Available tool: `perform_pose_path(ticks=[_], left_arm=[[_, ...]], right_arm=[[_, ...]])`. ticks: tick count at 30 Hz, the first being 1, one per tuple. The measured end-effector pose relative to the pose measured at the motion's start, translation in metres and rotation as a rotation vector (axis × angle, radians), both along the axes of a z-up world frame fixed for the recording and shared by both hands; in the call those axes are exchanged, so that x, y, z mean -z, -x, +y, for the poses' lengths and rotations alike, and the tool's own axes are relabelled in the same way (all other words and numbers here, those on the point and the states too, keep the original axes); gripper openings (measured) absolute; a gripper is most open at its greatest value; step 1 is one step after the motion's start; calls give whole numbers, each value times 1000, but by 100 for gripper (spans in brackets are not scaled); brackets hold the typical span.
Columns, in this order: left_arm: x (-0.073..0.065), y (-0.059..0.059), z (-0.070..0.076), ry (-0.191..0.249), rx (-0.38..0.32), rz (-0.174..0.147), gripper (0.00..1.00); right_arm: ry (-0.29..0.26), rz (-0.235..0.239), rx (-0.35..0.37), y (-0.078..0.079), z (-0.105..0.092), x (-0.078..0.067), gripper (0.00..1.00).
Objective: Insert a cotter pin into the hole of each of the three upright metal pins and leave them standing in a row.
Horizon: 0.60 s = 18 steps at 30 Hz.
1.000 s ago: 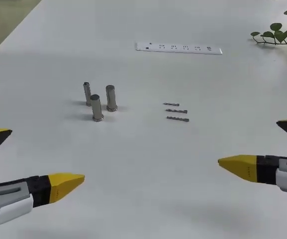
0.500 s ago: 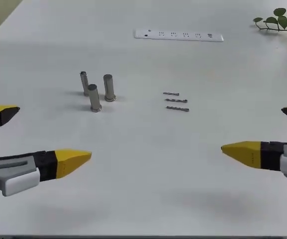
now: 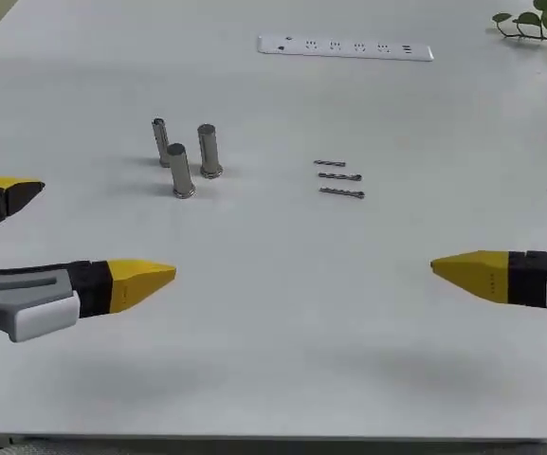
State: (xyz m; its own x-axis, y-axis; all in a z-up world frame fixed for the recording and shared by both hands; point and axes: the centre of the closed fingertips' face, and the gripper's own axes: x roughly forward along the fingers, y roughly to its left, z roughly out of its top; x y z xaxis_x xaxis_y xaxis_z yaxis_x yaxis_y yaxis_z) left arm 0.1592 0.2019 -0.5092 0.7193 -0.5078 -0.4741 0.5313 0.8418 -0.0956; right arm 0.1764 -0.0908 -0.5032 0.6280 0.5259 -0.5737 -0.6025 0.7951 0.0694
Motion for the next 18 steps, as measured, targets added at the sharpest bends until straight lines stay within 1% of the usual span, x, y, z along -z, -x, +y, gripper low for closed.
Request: perform_pose_path(ticks=[7,11,18], left_arm=[[1,-5,-3,-9,19,8,94],[-1,-8,-5,-2,22,6,92],[0,-12,-8,-6,33,10,90]], right_arm=[[1,-4,4,-1,-1,-2,98],[2,-4,7,-2,-1,-3,98],[3,-1,14,-3,-4,-1,98]])
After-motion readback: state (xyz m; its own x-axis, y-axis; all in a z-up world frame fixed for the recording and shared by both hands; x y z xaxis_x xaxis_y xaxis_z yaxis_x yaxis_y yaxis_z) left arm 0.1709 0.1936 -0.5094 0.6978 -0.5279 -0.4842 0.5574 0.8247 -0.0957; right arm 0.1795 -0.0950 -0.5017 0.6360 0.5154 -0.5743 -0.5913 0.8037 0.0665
